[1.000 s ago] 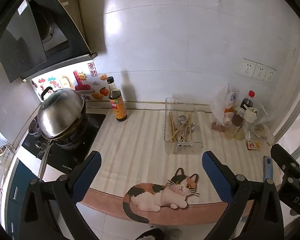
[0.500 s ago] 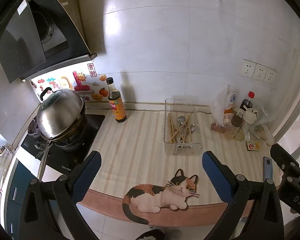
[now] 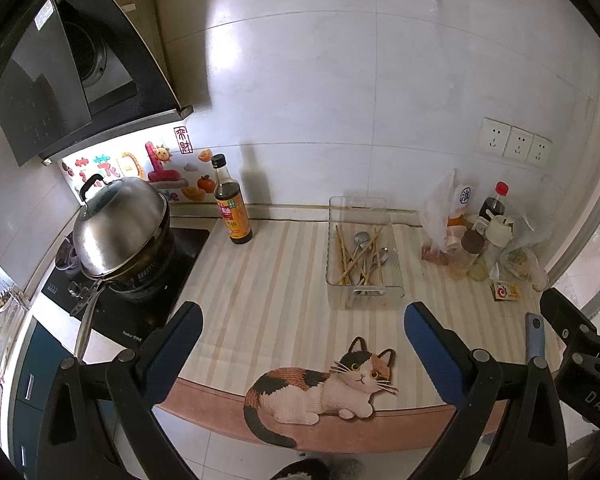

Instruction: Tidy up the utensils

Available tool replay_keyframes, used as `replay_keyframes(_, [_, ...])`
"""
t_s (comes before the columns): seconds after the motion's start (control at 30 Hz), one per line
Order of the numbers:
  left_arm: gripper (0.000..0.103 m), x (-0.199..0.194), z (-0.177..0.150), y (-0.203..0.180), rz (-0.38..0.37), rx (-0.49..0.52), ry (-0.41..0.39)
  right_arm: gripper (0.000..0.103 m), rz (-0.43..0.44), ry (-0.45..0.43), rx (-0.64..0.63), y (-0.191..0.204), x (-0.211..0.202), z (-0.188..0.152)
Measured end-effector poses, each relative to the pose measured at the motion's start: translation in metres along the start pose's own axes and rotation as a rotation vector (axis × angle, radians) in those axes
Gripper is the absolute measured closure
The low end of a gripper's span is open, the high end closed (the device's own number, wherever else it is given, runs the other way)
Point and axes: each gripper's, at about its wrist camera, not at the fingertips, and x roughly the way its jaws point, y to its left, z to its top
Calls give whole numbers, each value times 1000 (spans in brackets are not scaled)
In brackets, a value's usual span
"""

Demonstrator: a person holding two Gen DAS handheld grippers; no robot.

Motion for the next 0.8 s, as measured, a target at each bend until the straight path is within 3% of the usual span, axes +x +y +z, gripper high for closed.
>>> replay_keyframes(0.8, [0, 1, -5, -2, -4, 6, 0, 0, -3, 12, -8, -13, 2, -3])
